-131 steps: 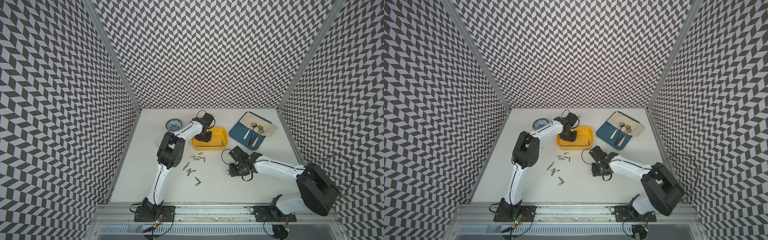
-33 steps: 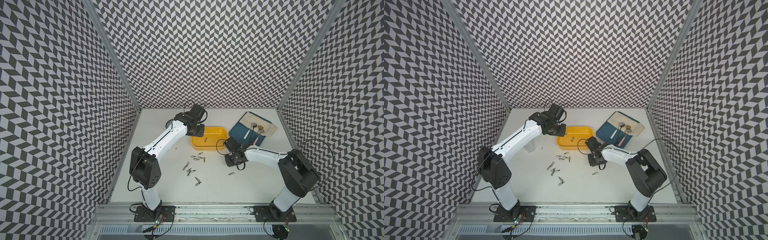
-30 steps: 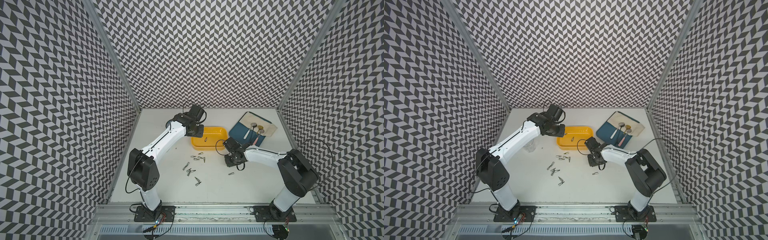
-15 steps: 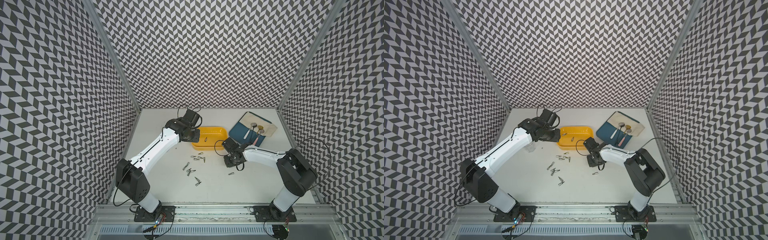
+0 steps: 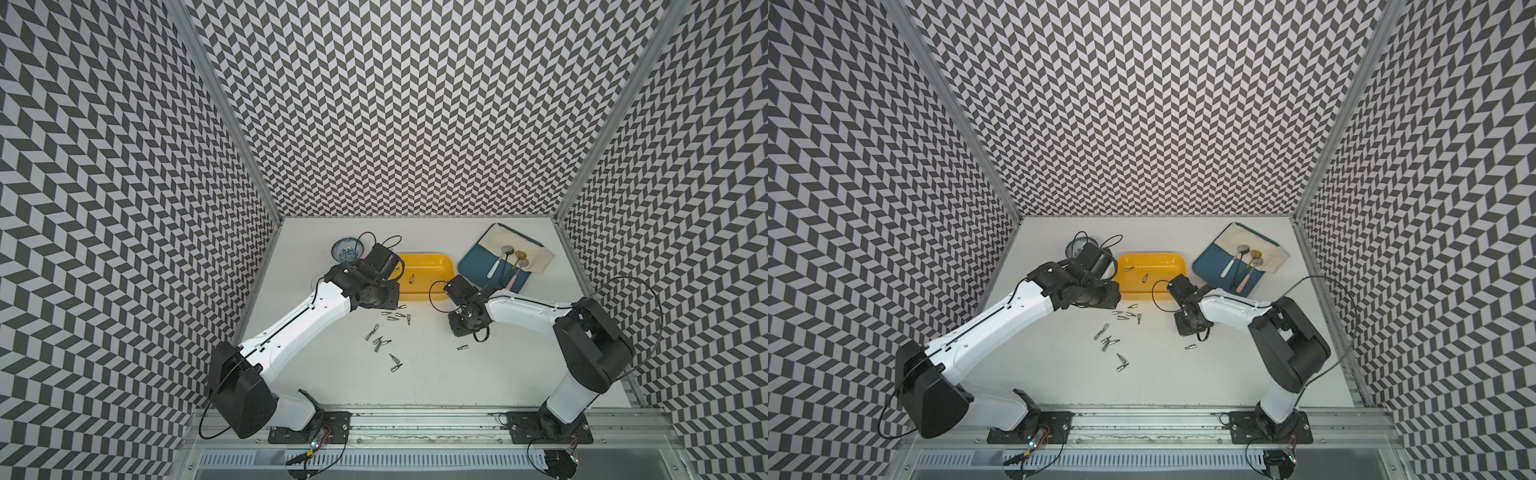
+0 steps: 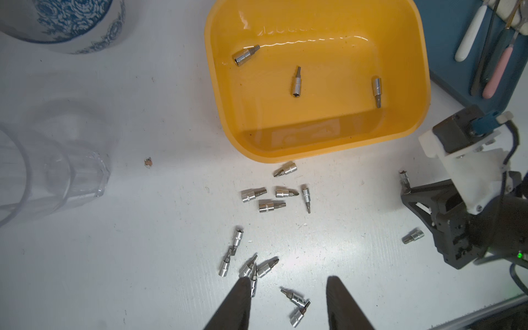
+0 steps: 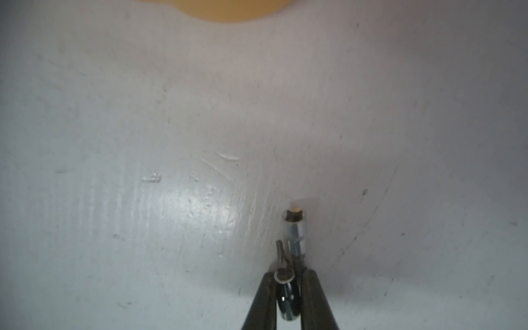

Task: Put the bit on the desktop into the storage box
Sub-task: Pick up the screwdriver bit from the center of the board.

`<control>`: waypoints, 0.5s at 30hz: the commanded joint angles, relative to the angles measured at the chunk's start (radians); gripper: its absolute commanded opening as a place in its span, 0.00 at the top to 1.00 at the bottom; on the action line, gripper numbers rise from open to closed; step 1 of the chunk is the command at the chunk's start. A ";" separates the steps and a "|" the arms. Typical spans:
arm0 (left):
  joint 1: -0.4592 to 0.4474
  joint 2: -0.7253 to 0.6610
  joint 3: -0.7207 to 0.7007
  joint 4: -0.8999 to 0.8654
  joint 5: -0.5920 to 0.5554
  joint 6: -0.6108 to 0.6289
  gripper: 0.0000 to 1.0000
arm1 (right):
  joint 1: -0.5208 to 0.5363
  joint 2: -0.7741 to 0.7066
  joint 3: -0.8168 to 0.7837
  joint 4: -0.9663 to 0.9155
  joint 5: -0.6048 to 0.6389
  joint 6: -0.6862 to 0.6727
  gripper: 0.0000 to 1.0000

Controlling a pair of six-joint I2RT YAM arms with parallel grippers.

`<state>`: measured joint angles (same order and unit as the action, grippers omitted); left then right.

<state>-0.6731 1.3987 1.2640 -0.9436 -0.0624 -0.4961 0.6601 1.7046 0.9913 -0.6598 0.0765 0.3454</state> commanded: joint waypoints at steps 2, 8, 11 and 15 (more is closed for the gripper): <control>-0.011 -0.050 -0.036 0.022 0.008 -0.040 0.53 | 0.009 -0.049 0.028 -0.041 -0.011 0.015 1.00; -0.030 -0.086 -0.084 0.029 0.013 -0.067 0.53 | 0.007 -0.104 0.091 -0.107 0.009 0.021 1.00; -0.048 -0.103 -0.117 0.038 0.018 -0.084 0.53 | 0.006 -0.113 0.147 -0.130 0.026 0.021 1.00; -0.087 -0.122 -0.172 0.052 0.021 -0.122 0.53 | -0.020 -0.067 0.268 -0.150 0.025 -0.013 1.00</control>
<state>-0.7361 1.3033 1.1175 -0.9176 -0.0544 -0.5808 0.6544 1.6241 1.1862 -0.7944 0.0830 0.3546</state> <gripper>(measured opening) 0.473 0.133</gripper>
